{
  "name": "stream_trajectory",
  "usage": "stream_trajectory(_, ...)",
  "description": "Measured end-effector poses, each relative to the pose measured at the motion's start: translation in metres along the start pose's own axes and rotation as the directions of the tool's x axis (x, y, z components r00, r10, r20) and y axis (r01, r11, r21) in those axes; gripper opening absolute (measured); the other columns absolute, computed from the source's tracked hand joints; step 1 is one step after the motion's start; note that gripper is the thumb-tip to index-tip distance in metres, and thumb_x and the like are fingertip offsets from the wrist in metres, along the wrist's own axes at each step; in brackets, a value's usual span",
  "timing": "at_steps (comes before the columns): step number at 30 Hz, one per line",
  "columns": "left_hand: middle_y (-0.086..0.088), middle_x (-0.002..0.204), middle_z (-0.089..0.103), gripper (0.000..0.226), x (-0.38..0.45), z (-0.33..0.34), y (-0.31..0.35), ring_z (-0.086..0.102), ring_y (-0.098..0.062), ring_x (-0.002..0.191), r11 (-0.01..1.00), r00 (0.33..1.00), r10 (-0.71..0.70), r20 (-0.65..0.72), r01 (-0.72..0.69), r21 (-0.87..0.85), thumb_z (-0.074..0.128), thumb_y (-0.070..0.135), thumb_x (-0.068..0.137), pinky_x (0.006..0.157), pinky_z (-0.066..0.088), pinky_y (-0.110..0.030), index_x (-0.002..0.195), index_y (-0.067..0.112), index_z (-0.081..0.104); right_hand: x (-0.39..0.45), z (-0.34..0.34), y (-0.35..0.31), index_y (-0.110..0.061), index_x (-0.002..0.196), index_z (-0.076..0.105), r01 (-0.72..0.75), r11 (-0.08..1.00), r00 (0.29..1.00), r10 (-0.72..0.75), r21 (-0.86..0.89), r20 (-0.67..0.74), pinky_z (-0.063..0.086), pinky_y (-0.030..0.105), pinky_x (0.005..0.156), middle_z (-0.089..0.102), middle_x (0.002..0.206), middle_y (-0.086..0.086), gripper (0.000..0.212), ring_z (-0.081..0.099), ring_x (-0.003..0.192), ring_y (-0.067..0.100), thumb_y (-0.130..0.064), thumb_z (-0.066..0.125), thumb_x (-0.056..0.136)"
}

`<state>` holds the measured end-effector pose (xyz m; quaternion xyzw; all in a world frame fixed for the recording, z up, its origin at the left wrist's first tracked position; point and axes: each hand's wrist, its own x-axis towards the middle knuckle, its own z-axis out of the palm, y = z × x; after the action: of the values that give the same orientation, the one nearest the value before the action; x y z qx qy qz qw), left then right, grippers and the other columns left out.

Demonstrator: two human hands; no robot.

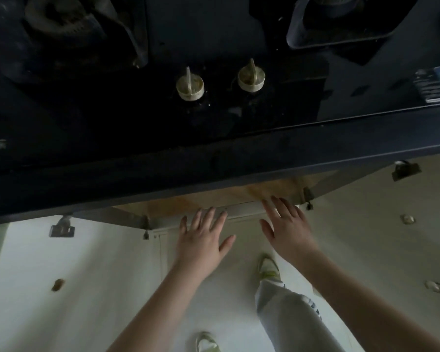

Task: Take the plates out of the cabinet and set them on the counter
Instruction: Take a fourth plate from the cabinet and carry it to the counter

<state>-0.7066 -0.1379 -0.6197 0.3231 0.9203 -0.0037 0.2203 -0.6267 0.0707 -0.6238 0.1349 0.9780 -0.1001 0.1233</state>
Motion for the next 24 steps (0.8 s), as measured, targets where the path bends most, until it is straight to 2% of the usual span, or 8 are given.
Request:
stream_trajectory(6, 0.003, 0.164, 0.017, 0.069, 0.071, 0.051, -0.002, 0.013, -0.024, 0.15, 1.0, 0.995, -0.012, -0.096, 0.012, -0.003, 0.014, 0.067, 0.093, 0.116, 0.018, -0.053, 0.154, 0.034, 0.015, 0.057, 0.057, 0.023, -0.017, 0.147, 0.037, 0.023, 0.999, 0.999, -0.024, -0.039, -0.042, 0.029, 0.042, 0.112, 0.044, 0.147, 0.012, 0.056, 0.041, 0.135, 0.032, -0.04, 0.044, 0.097)
stream_trajectory(10, 0.005, 0.164, 0.013, 0.069, 0.123, 0.091, -0.008, 0.009, -0.022, 0.15, 1.0, 0.993, -0.018, -0.116, 0.017, -0.015, 0.019, 0.067, 0.093, 0.117, 0.012, -0.053, 0.154, 0.034, 0.014, 0.095, 0.101, 0.042, -0.013, 0.136, 0.052, 0.067, 0.997, 0.987, -0.071, -0.035, -0.143, 0.043, 0.045, 0.101, 0.056, 0.137, 0.014, 0.052, 0.056, 0.121, 0.036, -0.03, 0.064, 0.088)
stream_trajectory(11, 0.005, 0.164, 0.015, 0.068, 0.134, 0.101, -0.01, 0.01, -0.022, 0.15, 1.0, 0.991, -0.02, -0.134, 0.019, -0.013, 0.021, 0.066, 0.094, 0.118, 0.012, -0.053, 0.154, 0.034, 0.015, 0.104, 0.111, 0.046, -0.016, 0.141, 0.047, 0.056, 0.997, 0.991, -0.061, -0.045, -0.118, 0.039, 0.043, 0.104, 0.05, 0.143, 0.012, 0.054, 0.052, 0.126, 0.033, -0.032, 0.06, 0.091)
stream_trajectory(13, 0.005, 0.163, 0.018, 0.067, 0.156, 0.122, -0.015, 0.013, -0.023, 0.149, 1.0, 0.983, -0.02, -0.182, 0.021, 0.0, 0.025, 0.065, 0.094, 0.118, 0.014, -0.053, 0.153, 0.033, 0.019, 0.127, 0.136, 0.059, -0.023, 0.151, 0.025, 0.045, 0.997, 0.997, -0.048, -0.058, -0.057, 0.023, 0.037, 0.114, 0.028, 0.157, 0.004, 0.056, 0.03, 0.141, 0.025, -0.039, 0.04, 0.099)
stream_trajectory(15, 0.003, 0.162, 0.02, 0.066, 0.178, 0.143, -0.019, 0.014, -0.024, 0.148, 1.0, 0.979, -0.021, -0.202, 0.021, -0.002, 0.026, 0.063, 0.095, 0.117, 0.016, -0.052, 0.153, 0.032, 0.02, 0.151, 0.159, 0.071, -0.026, 0.153, 0.017, 0.041, 0.997, 0.998, -0.044, -0.071, -0.037, 0.017, 0.036, 0.116, 0.019, 0.16, 0.002, 0.056, 0.02, 0.144, 0.022, -0.042, 0.03, 0.101)
stream_trajectory(19, 0.003, 0.16, 0.026, 0.065, 0.218, 0.181, -0.03, 0.023, -0.022, 0.145, 0.993, 0.962, -0.03, -0.272, 0.061, 0.105, 0.025, 0.064, 0.095, 0.113, 0.024, -0.048, 0.152, 0.033, 0.023, 0.184, 0.196, 0.085, -0.028, 0.152, 0.019, 0.037, 0.994, 0.994, -0.047, -0.105, -0.095, 0.022, 0.035, 0.114, 0.023, 0.159, 0.003, 0.057, 0.022, 0.143, 0.023, -0.041, 0.033, 0.099)
stream_trajectory(21, 0.003, 0.159, 0.028, 0.064, 0.24, 0.194, -0.036, 0.025, -0.022, 0.144, 0.993, 0.96, -0.025, -0.279, 0.057, 0.107, 0.024, 0.063, 0.095, 0.111, 0.028, -0.047, 0.151, 0.034, 0.025, 0.198, 0.212, 0.09, -0.029, 0.152, 0.02, 0.037, 0.993, 0.991, -0.052, -0.115, -0.125, 0.022, 0.035, 0.111, 0.026, 0.158, 0.003, 0.057, 0.024, 0.142, 0.024, -0.042, 0.033, 0.098)
stream_trajectory(24, -0.002, 0.161, 0.024, 0.063, 0.271, 0.21, -0.044, 0.021, -0.027, 0.146, 0.995, 0.969, -0.018, -0.248, 0.042, 0.095, 0.022, 0.061, 0.096, 0.113, 0.024, -0.051, 0.153, 0.034, 0.017, 0.218, 0.236, 0.1, -0.03, 0.151, 0.021, 0.042, 0.988, 0.985, -0.065, -0.148, -0.157, 0.021, 0.035, 0.112, 0.027, 0.157, 0.003, 0.057, 0.025, 0.142, 0.024, -0.042, 0.033, 0.098)
